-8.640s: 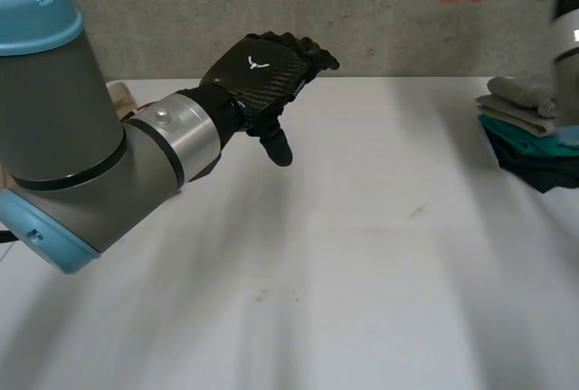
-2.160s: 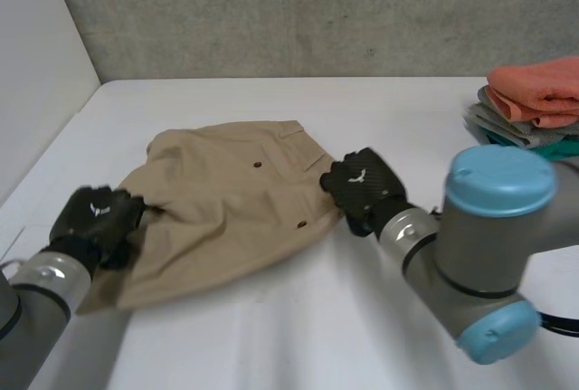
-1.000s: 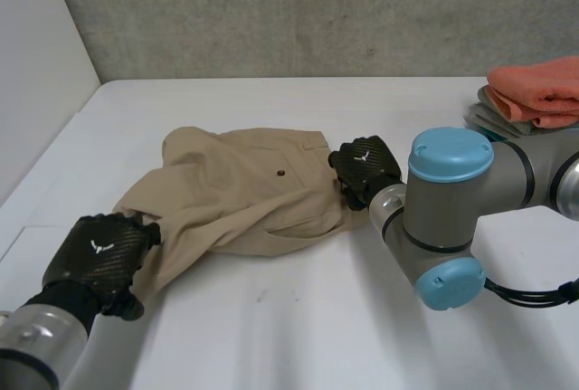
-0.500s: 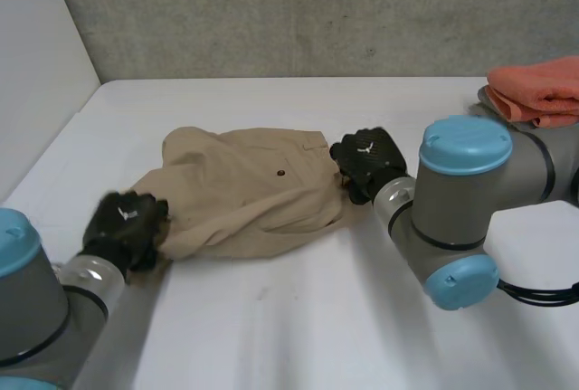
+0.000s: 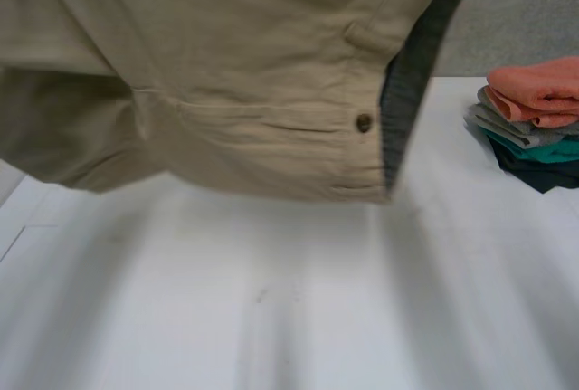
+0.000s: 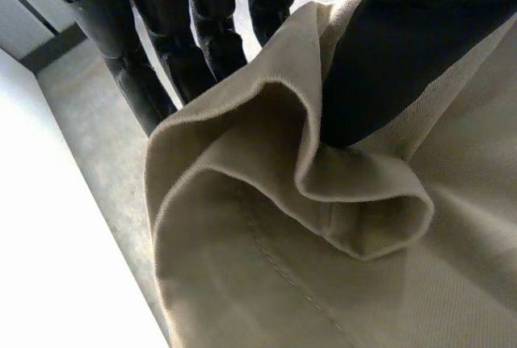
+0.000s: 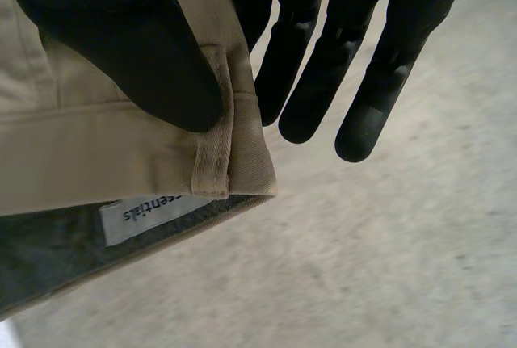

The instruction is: Fold the laundry.

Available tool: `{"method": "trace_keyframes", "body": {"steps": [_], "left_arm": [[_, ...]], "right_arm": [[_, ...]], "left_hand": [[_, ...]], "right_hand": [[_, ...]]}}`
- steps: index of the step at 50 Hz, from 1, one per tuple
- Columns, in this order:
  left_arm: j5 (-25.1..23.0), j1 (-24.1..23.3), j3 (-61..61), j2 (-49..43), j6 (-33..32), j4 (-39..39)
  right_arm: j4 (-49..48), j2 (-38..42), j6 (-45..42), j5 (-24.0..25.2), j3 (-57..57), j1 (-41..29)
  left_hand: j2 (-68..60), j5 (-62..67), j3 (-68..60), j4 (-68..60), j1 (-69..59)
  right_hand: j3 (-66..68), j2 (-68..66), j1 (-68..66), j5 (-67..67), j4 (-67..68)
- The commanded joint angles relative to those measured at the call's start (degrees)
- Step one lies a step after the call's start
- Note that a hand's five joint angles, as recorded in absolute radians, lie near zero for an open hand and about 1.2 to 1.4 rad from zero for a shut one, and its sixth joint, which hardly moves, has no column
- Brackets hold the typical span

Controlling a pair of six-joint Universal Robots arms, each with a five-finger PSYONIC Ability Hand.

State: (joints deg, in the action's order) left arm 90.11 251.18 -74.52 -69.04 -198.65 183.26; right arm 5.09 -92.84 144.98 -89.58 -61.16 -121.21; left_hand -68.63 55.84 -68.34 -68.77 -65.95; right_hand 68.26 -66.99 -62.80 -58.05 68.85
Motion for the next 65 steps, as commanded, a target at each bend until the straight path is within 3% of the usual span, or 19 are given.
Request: {"method": "trace_keyframes", "body": {"steps": [1, 7, 17, 23, 32, 34, 35, 37, 38, 44, 48, 50, 56, 59, 65], "left_arm": [[-0.5, 0.1, 5.6, -5.7, 1.2, -2.7], [-0.6, 0.0, 3.9, -14.4, 1.4, -2.3], [-0.7, -2.6, 6.2, -42.0, 0.5, 7.1], [-1.3, -3.1, 16.0, -59.6, -0.9, 13.7], [-7.3, -4.1, 32.2, -75.4, -1.5, 22.3], [-7.3, -4.4, 33.6, -76.5, -1.0, 23.9], [-7.3, -4.7, 34.3, -77.2, -0.2, 25.7], [-7.1, -5.0, 34.3, -77.2, 1.1, 27.7], [-7.0, -5.1, 34.2, -77.2, 1.9, 28.5], [-3.8, -5.4, 31.8, -75.4, 3.0, 28.6], [3.0, -5.2, 20.2, -62.9, 2.7, 26.8], [4.2, -5.3, 15.6, -59.3, 2.6, 25.0], [4.7, -5.4, -3.0, -44.4, 2.4, 10.2], [4.4, -5.8, -12.3, -38.7, 2.8, 2.4], [3.8, -5.9, -28.4, -30.3, 3.1, -3.0]], "right_arm": [[2.8, -0.5, 0.3, -0.1, 2.3, 1.2], [2.9, 5.0, 0.8, 0.1, -0.2, 3.8], [-1.9, 23.0, 4.8, 0.3, -3.2, 6.5], [-11.0, 37.3, 5.1, -3.1, 1.0, 6.6], [-22.8, 54.1, 2.8, -8.1, 13.2, 6.9], [-23.6, 55.6, 2.0, -8.2, 14.8, 7.1], [-24.2, 56.9, 1.0, -8.3, 16.4, 7.7], [-24.2, 57.4, 0.5, -8.3, 17.3, 8.4], [-24.3, 57.8, 0.2, -7.9, 17.8, 9.1], [-23.2, 54.2, -0.1, -7.5, 14.9, 9.4], [-20.2, 44.0, -0.1, -5.4, 5.2, 9.5], [-17.7, 38.7, -0.4, -2.0, -0.2, 9.6], [-7.7, 29.2, -1.5, 5.4, -11.9, 11.3], [-1.4, 26.6, -1.8, 8.0, -18.2, 12.7], [1.0, 21.7, -3.0, 13.5, -31.4, 13.4]], "left_hand": [[-11.4, 14.2, -11.7, -11.2, -14.0], [-11.4, 14.2, -11.7, -11.2, -14.0], [-11.4, 14.2, -11.7, -11.2, -14.0], [-11.4, 14.2, -11.7, -11.2, -14.0], [-10.4, 13.2, -10.7, -10.3, -13.1], [16.4, -13.6, 16.1, 16.5, 13.7], [38.0, -35.2, 37.7, 38.1, 35.3], [58.6, -55.8, 58.3, 58.8, 56.0], [58.6, -55.8, 58.3, 58.8, 56.0], [58.6, -55.8, 58.3, 58.8, 56.0], [57.9, -55.1, 57.6, 58.1, 55.2], [56.4, -53.6, 56.1, 56.5, 53.7], [43.5, -40.7, 43.2, 43.6, 40.8], [35.9, -33.1, 35.6, 36.0, 33.2], [24.4, -21.7, 24.2, 24.6, 21.8]], "right_hand": [[11.7, -13.0, -17.2, -12.0, 11.2], [11.7, -13.0, -17.2, -12.0, 11.2], [11.7, -13.0, -17.2, -12.0, 11.2], [11.7, -13.0, -17.2, -12.0, 11.2], [11.7, -13.0, -17.2, -12.0, 11.2], [11.7, -13.0, -17.2, -12.0, 11.2], [-3.0, 1.8, -2.4, 2.8, -3.6], [-33.3, 32.0, 27.8, 33.1, -33.9], [-58.3, 57.0, 52.8, 58.0, -58.8], [-58.3, 57.0, 52.8, 58.0, -58.8], [-58.3, 57.0, 52.8, 58.0, -58.8], [-58.3, 57.0, 52.8, 58.0, -58.8], [-57.9, 56.6, 52.4, 57.7, -58.5], [-49.1, 47.8, 43.6, 48.9, -49.7], [-39.7, 38.4, 34.2, 39.5, -40.3]]}}
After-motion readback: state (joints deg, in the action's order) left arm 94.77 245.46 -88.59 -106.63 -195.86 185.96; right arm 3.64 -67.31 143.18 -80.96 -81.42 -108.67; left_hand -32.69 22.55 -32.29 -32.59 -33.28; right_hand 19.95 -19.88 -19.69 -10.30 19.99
